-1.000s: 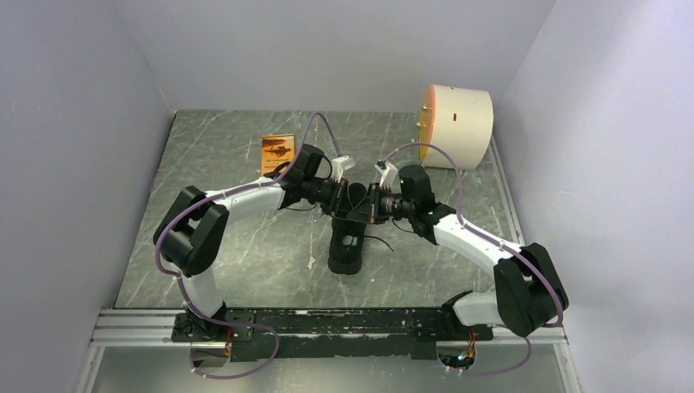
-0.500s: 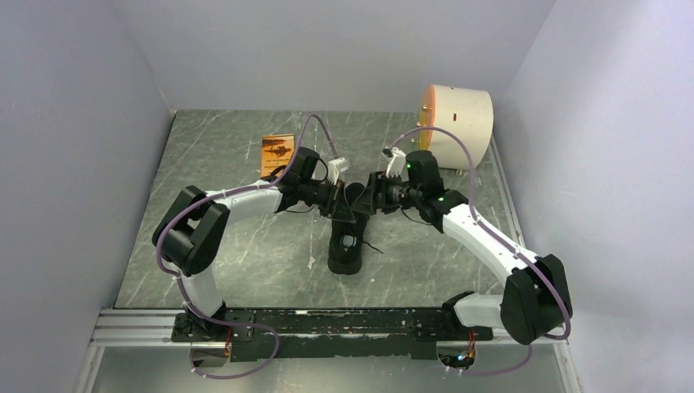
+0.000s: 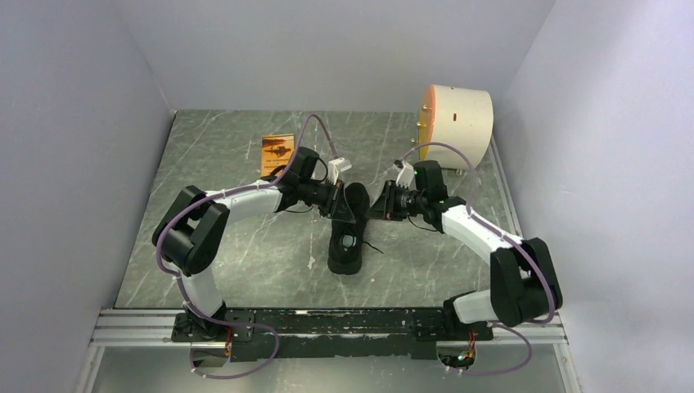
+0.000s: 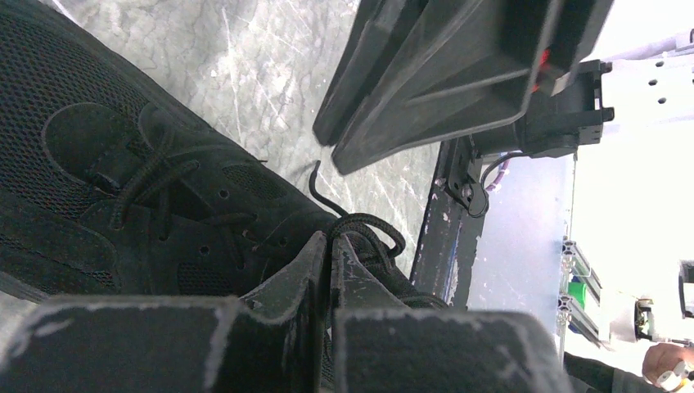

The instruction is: Tie the shoes

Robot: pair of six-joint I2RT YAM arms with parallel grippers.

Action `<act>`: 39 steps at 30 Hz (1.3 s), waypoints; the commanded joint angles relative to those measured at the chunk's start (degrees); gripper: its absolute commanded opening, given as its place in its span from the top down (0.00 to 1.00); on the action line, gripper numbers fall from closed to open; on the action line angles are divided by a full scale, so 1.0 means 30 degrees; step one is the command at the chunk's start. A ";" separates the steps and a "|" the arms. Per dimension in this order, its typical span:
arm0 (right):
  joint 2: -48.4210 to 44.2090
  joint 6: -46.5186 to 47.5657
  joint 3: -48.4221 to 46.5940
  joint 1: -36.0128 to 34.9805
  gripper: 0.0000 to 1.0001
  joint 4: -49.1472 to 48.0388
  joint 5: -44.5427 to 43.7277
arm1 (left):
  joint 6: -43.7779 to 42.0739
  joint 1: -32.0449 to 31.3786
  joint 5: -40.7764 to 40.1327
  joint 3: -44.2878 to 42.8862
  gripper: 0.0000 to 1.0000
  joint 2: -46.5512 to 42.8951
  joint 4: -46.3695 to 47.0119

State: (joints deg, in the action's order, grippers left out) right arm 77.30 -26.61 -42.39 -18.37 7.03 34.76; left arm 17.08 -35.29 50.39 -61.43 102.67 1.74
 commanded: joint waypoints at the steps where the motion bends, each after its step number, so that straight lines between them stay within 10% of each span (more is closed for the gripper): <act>1: 0.0957 -0.0517 0.0668 0.0084 0.73 -0.3171 0.3492 | -0.0537 0.0146 0.0627 -0.0355 0.93 0.0226 -0.0493; 39: 0.1971 -0.4481 0.1983 -0.0694 0.68 -0.7976 0.4550 | -0.0021 0.0132 0.1011 -0.0187 0.93 -0.0042 -0.0110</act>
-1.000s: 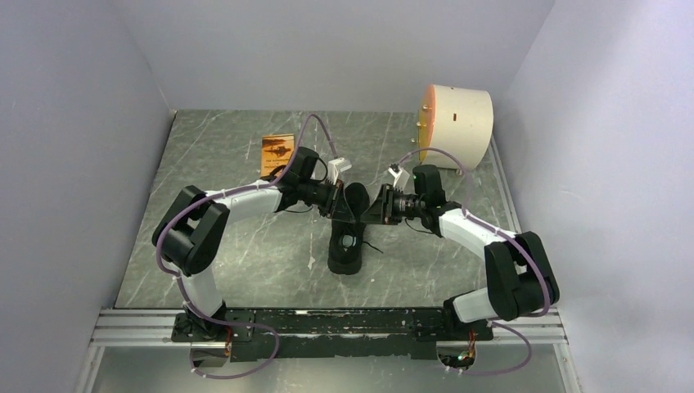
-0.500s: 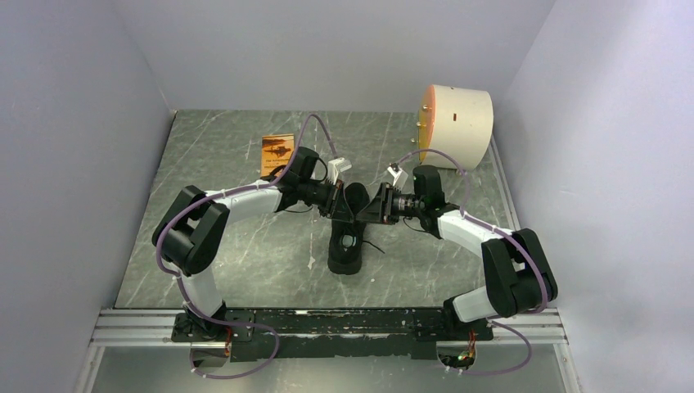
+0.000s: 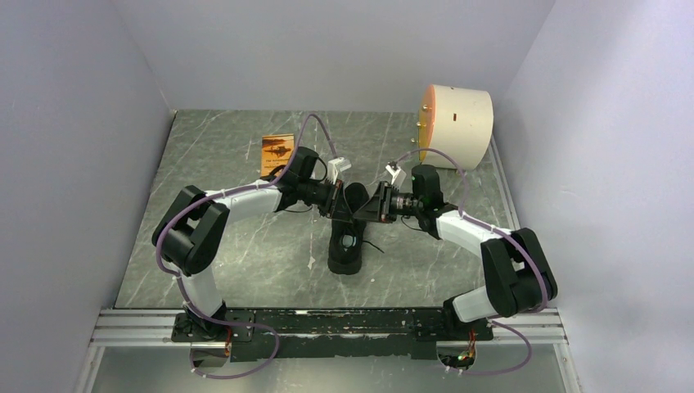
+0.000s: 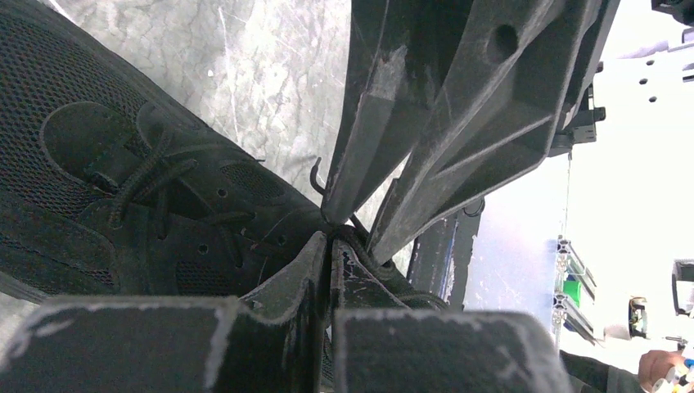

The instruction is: Tie the shoes

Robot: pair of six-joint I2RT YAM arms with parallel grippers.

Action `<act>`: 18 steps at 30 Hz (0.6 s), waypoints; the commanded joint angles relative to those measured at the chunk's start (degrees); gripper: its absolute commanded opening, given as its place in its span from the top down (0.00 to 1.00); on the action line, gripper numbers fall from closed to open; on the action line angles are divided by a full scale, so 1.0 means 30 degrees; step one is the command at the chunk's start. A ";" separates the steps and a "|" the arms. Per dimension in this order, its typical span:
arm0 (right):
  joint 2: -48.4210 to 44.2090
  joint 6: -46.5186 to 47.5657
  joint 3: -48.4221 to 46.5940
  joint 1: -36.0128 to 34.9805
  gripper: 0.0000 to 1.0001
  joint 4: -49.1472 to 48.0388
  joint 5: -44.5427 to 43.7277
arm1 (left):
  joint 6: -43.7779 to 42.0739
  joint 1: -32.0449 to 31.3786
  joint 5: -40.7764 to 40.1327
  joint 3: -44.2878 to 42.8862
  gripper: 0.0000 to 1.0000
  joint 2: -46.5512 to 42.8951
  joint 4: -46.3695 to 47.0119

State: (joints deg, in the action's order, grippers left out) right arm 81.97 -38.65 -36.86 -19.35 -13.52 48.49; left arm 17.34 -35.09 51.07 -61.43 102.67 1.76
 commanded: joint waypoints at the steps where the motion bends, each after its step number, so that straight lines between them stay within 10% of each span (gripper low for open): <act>1: 0.0539 -0.0591 0.0156 -0.0429 0.68 -0.1277 -0.0069 | -0.0095 0.0066 0.0789 -0.0132 0.93 -0.0076 -0.0096; 9: 0.1205 -0.0620 -0.0080 -0.0655 0.87 -0.1069 -0.0429 | -0.0144 0.0059 0.0684 -0.0088 0.90 -0.0252 -0.0221; 18: 0.0397 -0.0026 0.0178 -0.0663 1.00 -0.0129 -0.0978 | -0.1676 0.0828 -0.3422 -0.1202 0.50 -0.2434 -0.4947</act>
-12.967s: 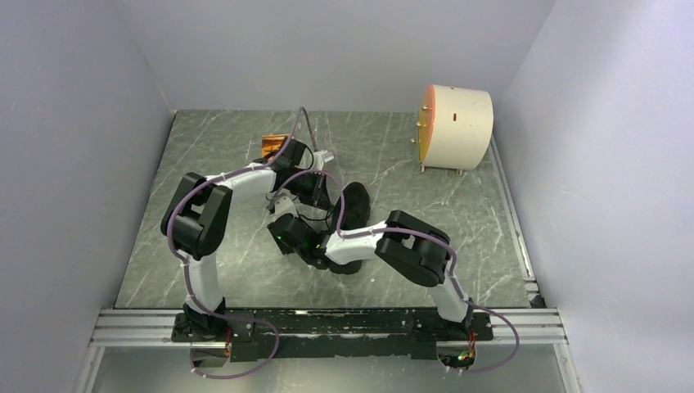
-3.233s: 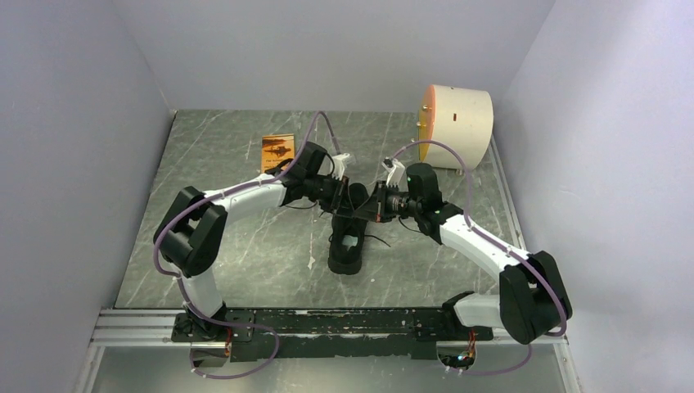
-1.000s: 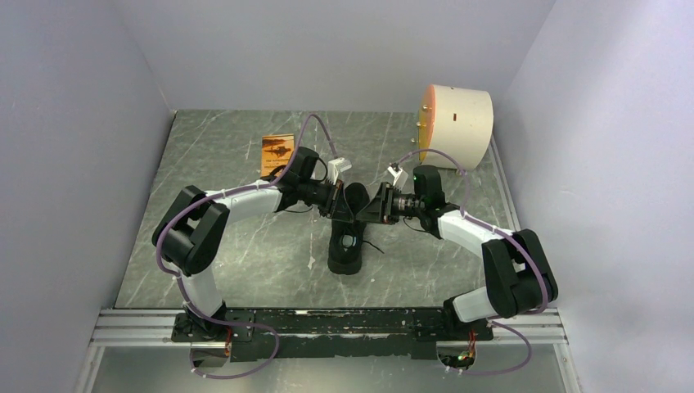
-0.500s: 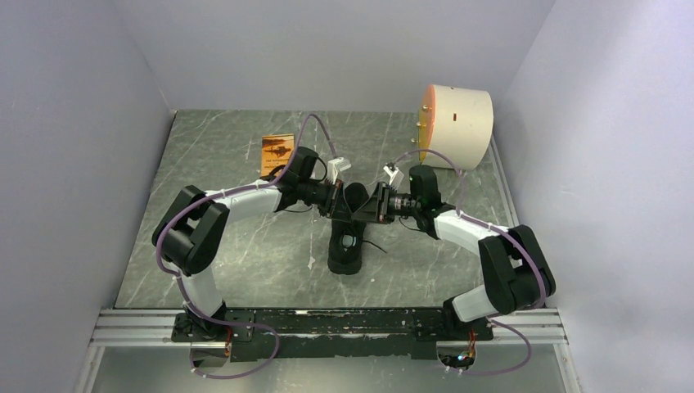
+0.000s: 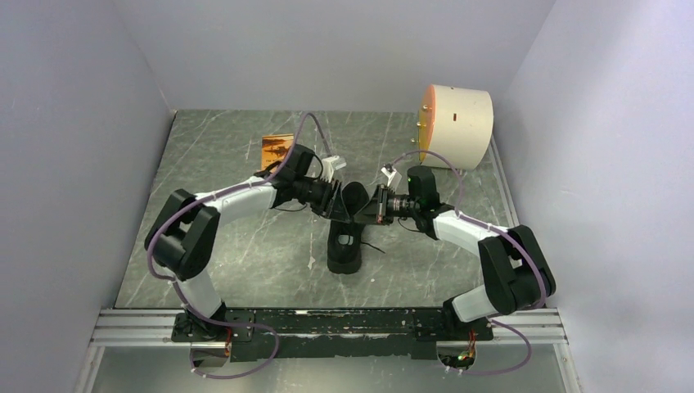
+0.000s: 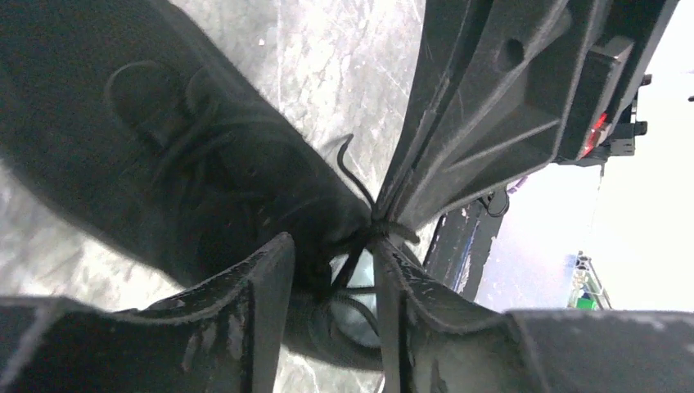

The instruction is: Tie the shoes

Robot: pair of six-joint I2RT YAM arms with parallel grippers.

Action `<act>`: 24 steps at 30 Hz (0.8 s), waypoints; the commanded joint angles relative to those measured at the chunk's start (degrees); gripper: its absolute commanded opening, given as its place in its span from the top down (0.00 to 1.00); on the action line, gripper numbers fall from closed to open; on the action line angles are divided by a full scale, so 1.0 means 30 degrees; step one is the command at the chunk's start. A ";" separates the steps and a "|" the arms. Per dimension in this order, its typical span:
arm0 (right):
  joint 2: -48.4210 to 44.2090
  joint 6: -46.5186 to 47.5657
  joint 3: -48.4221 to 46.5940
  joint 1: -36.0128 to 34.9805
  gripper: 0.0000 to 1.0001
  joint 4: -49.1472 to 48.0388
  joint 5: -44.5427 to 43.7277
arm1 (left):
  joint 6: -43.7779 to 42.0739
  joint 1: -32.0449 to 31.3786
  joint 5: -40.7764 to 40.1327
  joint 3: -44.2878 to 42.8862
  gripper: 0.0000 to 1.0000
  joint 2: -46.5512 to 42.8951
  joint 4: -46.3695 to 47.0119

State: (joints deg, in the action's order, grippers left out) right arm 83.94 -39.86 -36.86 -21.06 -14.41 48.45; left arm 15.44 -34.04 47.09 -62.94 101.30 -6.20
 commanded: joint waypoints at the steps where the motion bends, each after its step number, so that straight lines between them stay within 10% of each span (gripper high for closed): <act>1: -0.0265 0.0304 0.0274 -0.0073 1.00 0.0024 -0.0972 | -0.1159 0.0504 -0.2571 -0.0788 0.42 -0.2399 -0.2731; 24: 0.0082 0.0315 -0.0075 -0.0072 1.00 -0.0225 -0.0653 | 0.2821 -0.4907 -1.3018 -0.0798 0.38 -0.4217 -0.6397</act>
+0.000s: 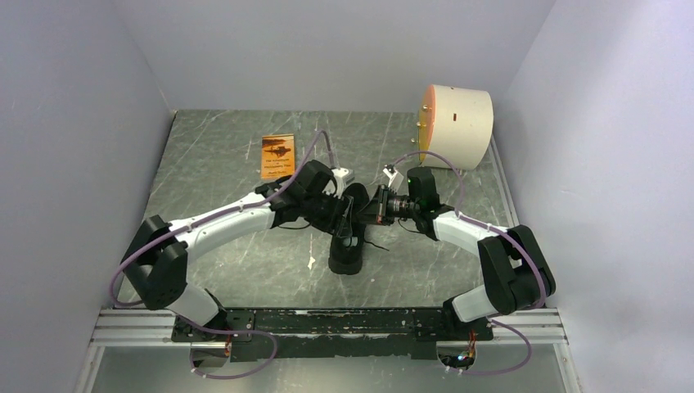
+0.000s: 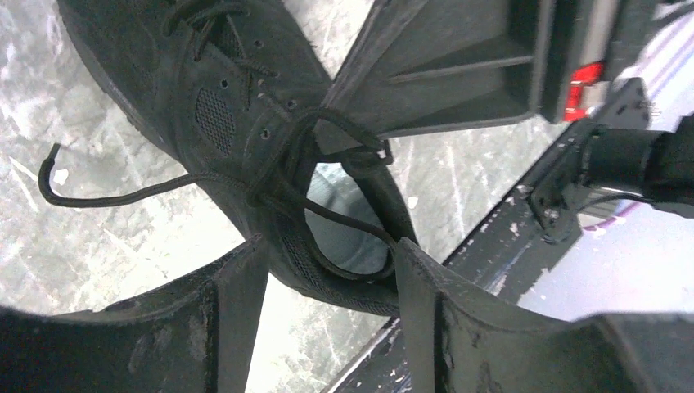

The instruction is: Tie the shoes

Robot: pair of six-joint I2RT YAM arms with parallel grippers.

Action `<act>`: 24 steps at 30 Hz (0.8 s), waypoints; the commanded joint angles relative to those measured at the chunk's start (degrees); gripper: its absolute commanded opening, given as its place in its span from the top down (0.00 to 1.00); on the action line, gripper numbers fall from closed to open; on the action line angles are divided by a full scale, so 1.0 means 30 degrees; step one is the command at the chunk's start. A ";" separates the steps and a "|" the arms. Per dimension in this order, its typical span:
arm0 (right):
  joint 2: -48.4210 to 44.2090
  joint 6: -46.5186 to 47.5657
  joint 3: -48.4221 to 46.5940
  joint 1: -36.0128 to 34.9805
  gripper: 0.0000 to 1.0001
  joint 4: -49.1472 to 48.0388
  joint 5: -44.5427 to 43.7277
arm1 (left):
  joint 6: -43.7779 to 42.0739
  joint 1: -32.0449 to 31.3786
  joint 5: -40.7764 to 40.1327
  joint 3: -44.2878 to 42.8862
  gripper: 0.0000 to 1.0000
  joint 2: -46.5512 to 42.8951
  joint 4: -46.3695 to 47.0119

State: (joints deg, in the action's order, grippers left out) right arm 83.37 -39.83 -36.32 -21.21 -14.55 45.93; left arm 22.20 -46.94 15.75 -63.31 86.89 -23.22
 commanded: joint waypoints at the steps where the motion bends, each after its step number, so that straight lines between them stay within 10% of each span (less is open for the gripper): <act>1: 0.0275 0.0370 -0.0291 -0.0019 1.00 -0.0138 0.0187 | 0.0482 -0.0708 -0.2805 -0.0717 0.39 0.0749 -0.0729; 8: 0.0275 0.0373 -0.0361 -0.0026 1.00 -0.0133 0.0238 | 0.0052 -0.0994 -0.3065 -0.1137 0.52 0.1486 -0.0328; 15: 0.0232 0.0337 -0.0427 -0.0064 1.00 -0.0110 0.0217 | -0.0160 -0.1228 -0.2881 -0.2041 0.46 0.1761 -0.0346; 24: 0.0240 0.0275 -0.0472 -0.0108 1.00 -0.0071 0.0165 | -0.0606 -0.1257 -0.3573 -0.2242 0.76 0.2090 -0.0677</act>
State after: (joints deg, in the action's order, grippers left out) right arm 83.42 -39.62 -36.32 -21.23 -14.55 46.06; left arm 21.63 -50.30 7.03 -67.99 92.90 -24.75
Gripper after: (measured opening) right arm 0.017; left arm 0.299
